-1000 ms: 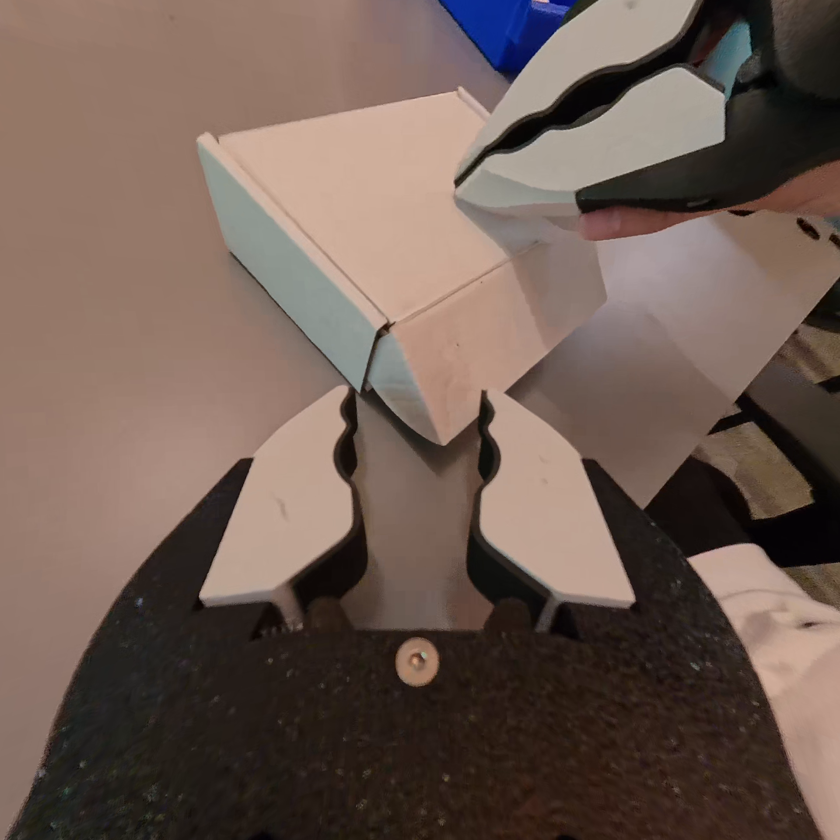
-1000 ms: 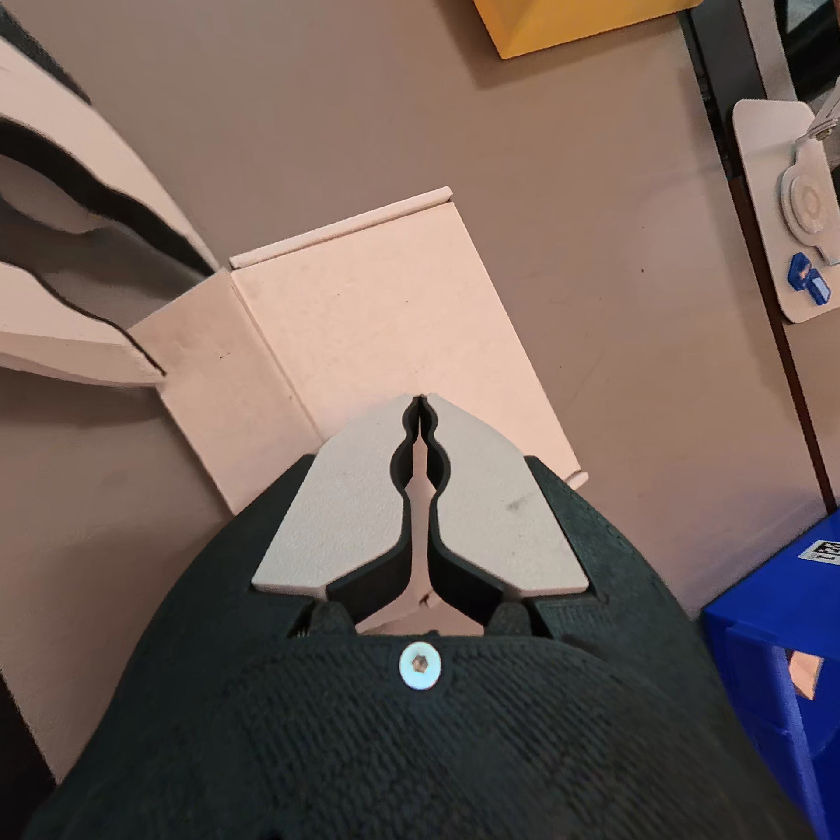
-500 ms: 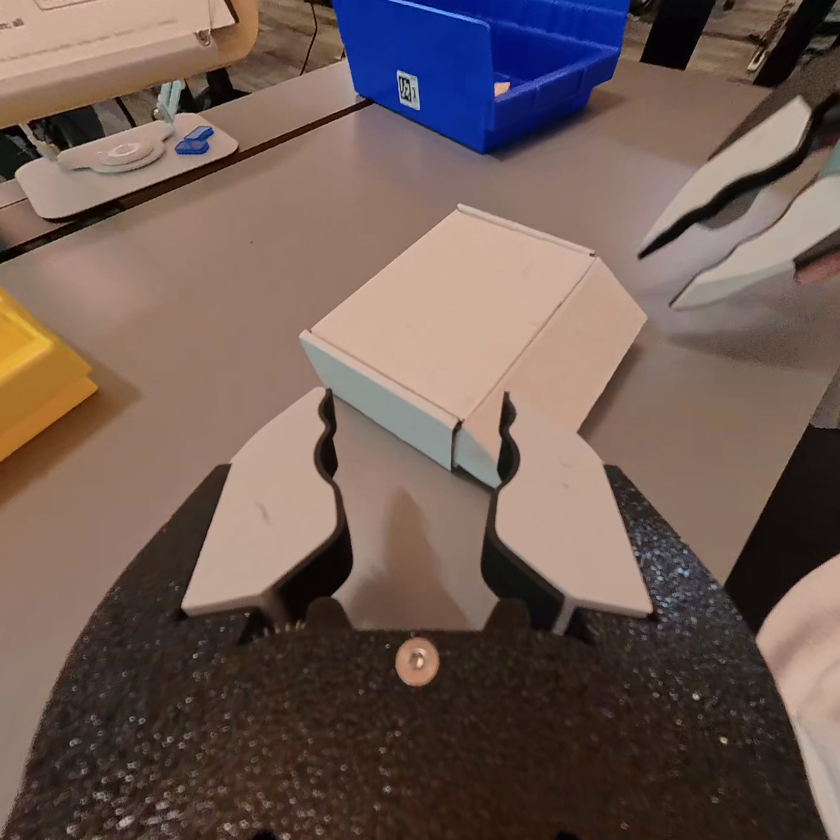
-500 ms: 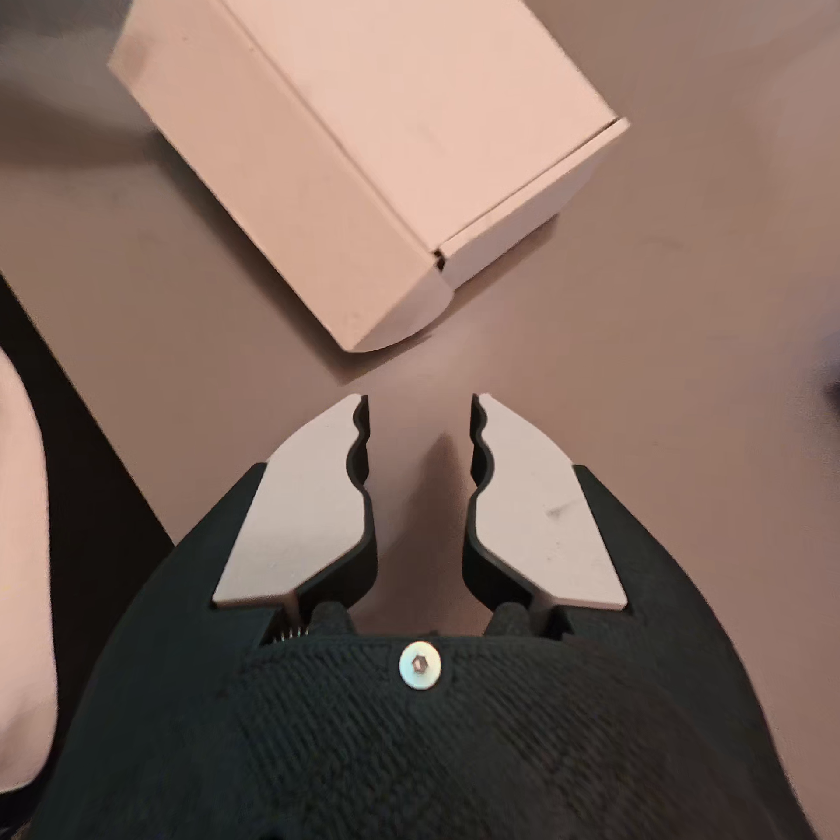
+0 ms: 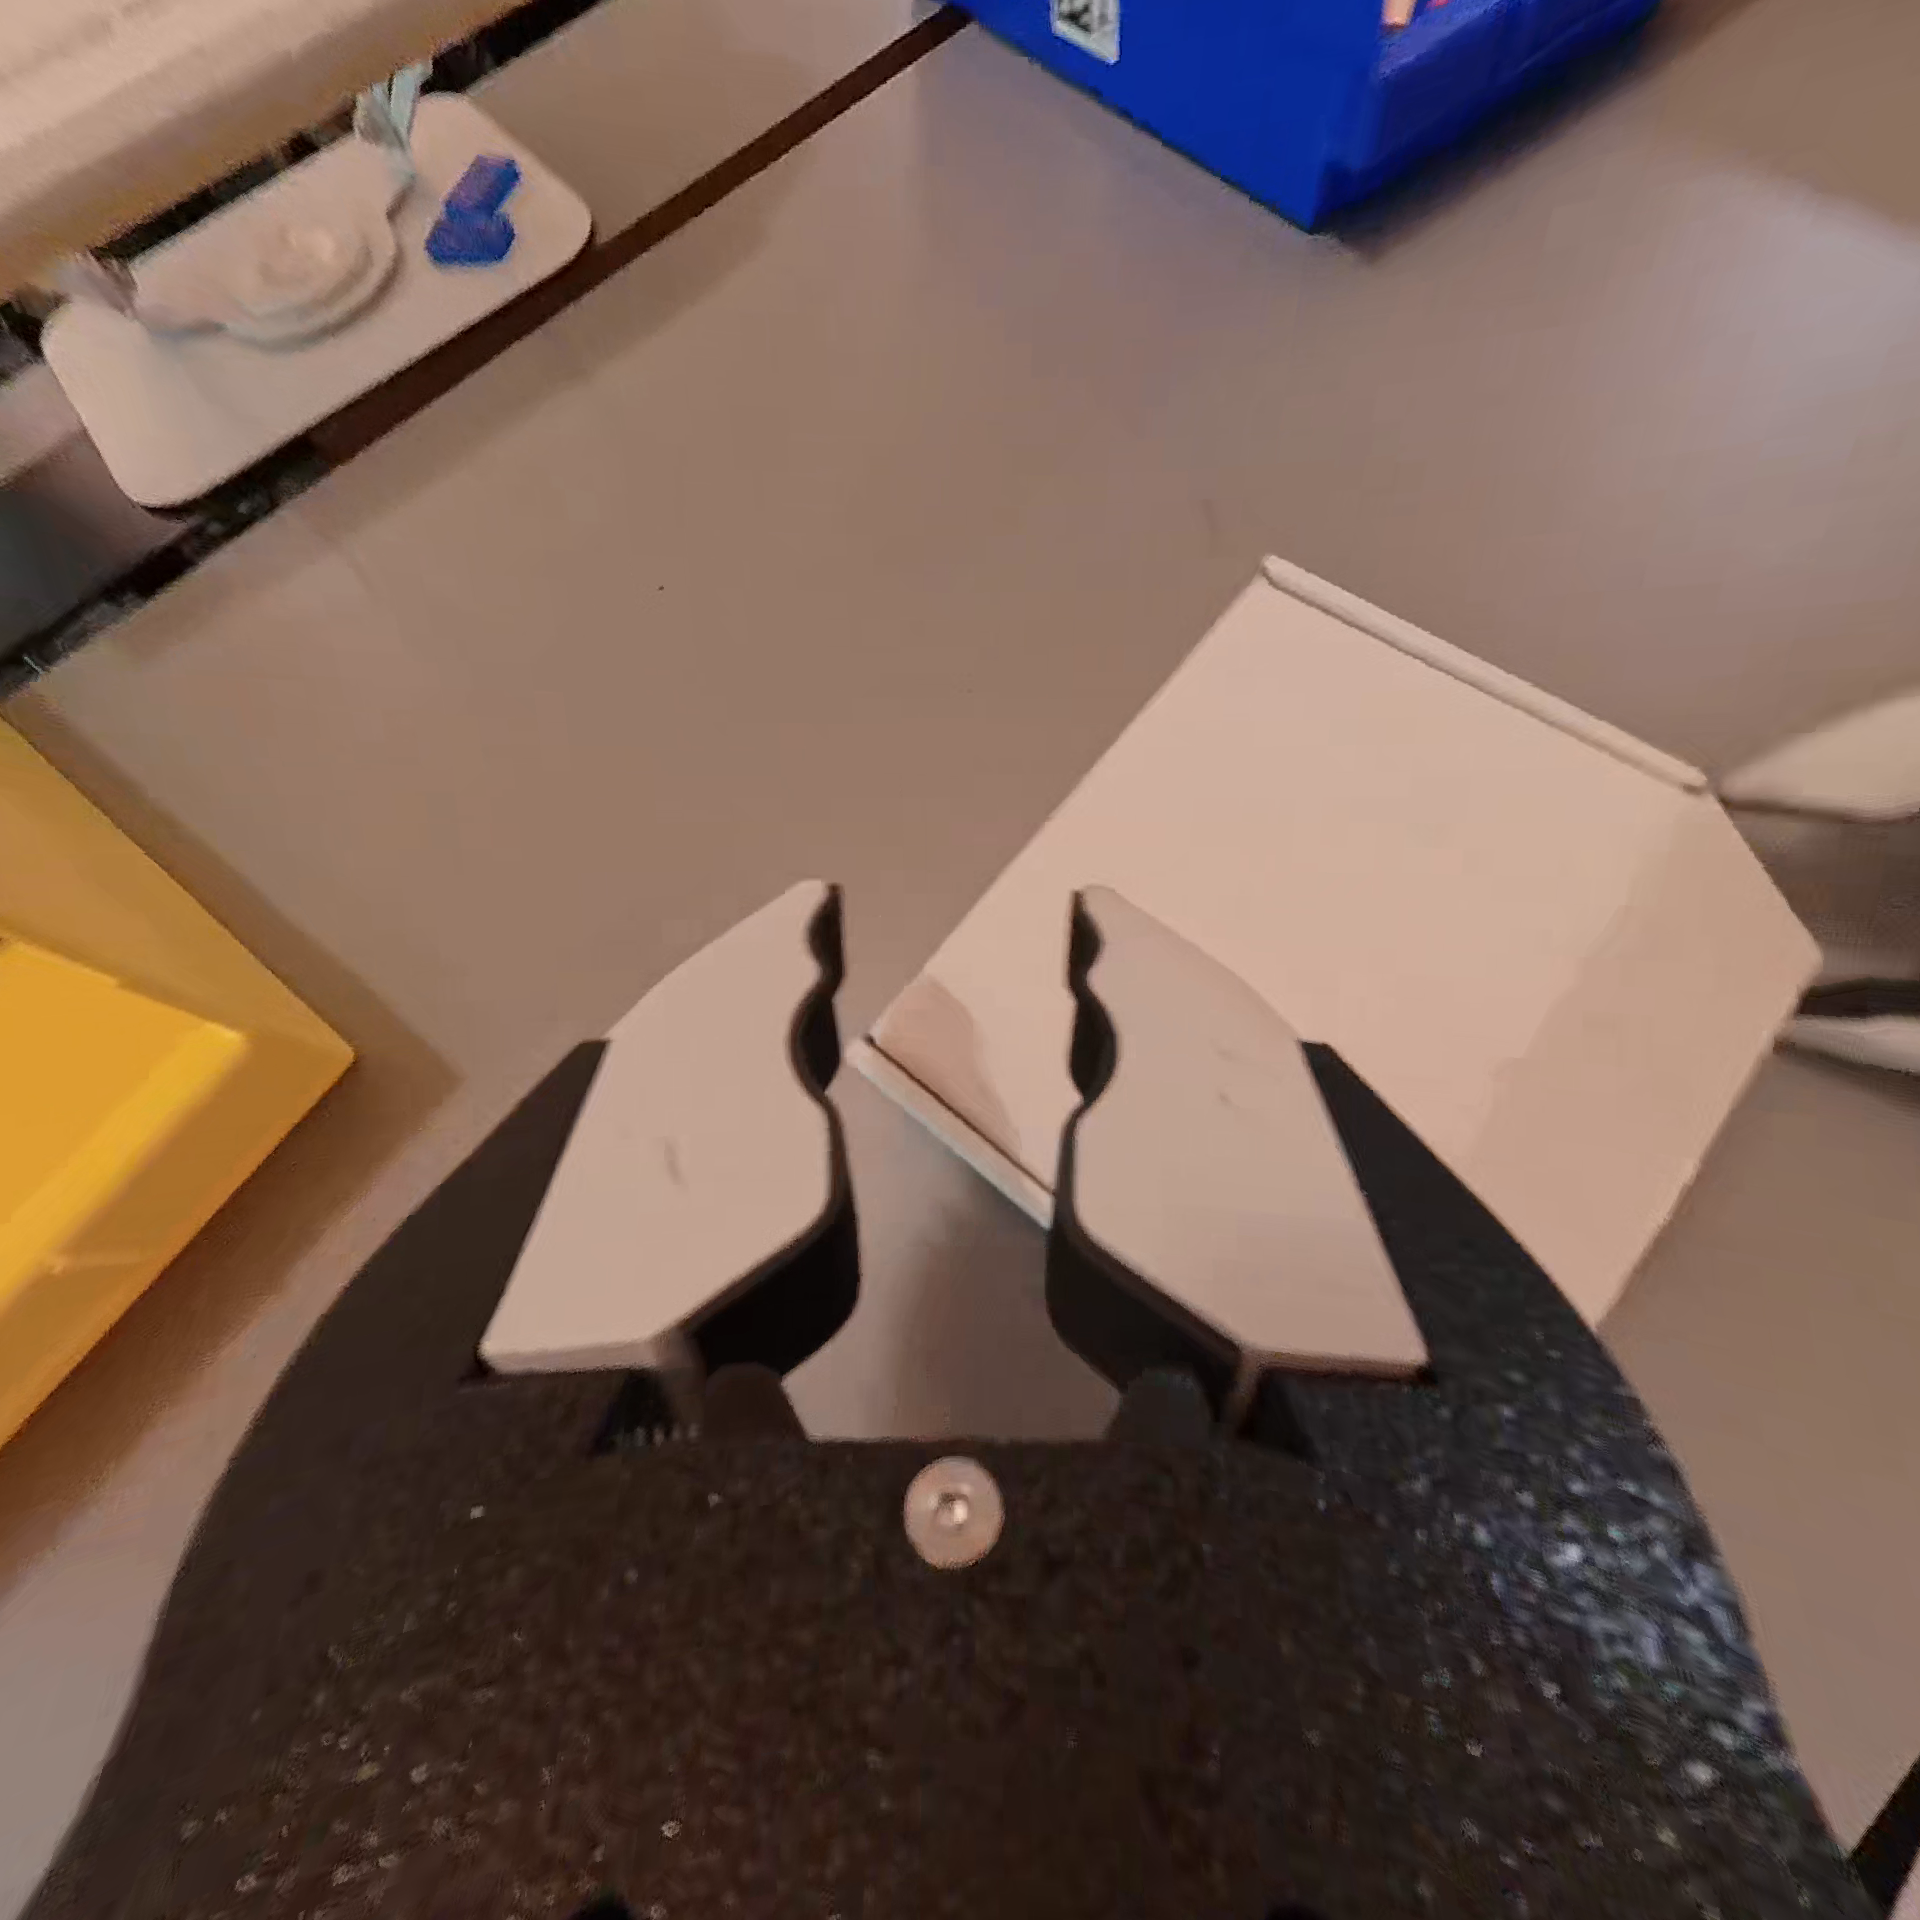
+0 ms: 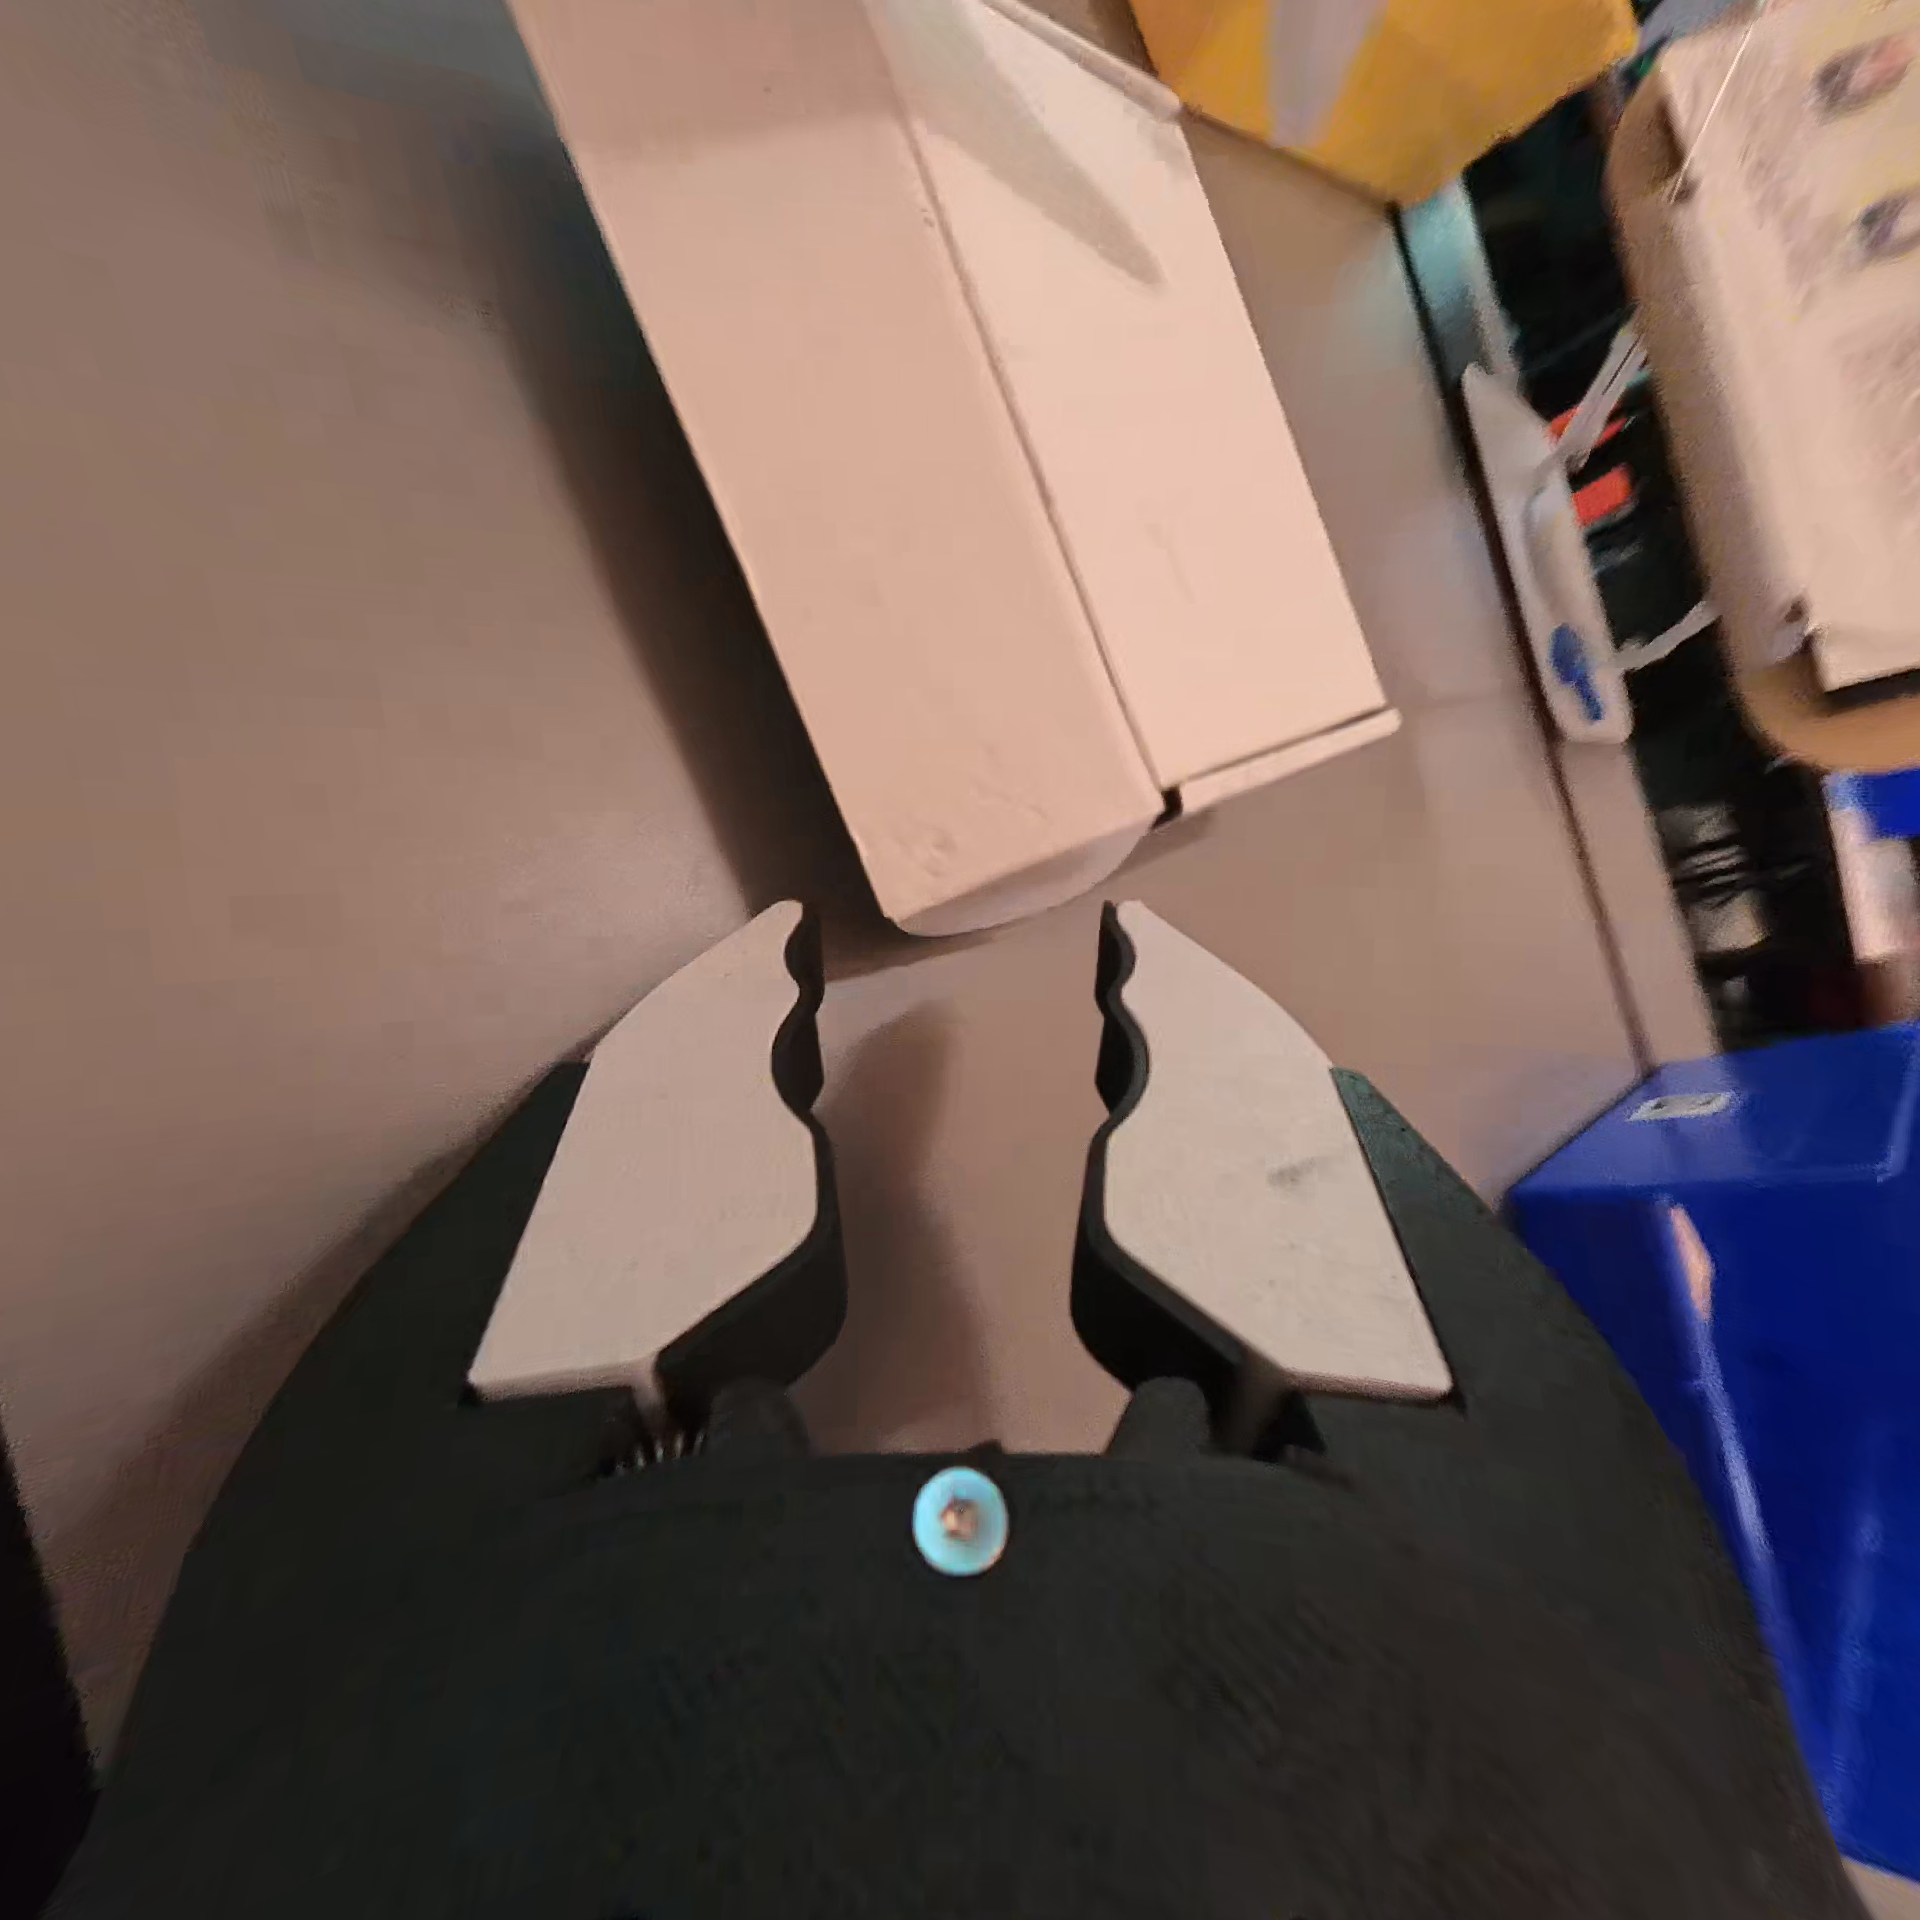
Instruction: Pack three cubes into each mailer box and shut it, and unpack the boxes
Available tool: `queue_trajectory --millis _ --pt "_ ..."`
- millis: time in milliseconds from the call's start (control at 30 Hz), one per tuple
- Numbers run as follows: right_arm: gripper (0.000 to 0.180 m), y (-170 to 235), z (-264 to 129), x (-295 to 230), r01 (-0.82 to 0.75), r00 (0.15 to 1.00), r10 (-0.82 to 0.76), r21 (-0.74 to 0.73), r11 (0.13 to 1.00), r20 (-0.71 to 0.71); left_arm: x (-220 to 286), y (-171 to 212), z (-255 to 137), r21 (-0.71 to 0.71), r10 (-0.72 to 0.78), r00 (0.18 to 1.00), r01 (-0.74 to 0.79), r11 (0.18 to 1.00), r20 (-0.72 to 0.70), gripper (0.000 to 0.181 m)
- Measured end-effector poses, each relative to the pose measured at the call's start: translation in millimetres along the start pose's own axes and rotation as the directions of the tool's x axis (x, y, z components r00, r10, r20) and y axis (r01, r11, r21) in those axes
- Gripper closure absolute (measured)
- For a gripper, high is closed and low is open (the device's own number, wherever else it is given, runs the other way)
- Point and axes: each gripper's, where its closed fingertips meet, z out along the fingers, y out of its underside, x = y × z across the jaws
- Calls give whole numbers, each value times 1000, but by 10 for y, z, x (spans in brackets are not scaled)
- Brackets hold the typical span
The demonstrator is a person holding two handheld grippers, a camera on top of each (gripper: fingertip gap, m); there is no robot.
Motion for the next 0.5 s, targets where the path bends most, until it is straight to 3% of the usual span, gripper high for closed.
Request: queue_trajectory --millis 133,333,500 --pt "141 -21 59 47 101 990 -101 -9 995 -100 -118 67 261 -89 20 1000 -19 996 17 179" --pt "155 67 124 168 97 972 -114 -92 991 -206 -89 31 265 -42 173 982 -170 985 78 181" --pt "157 12 80 111 -20 991 16 -30 999 -134 -114 21 235 -19 194 969 -193 981 151 181"
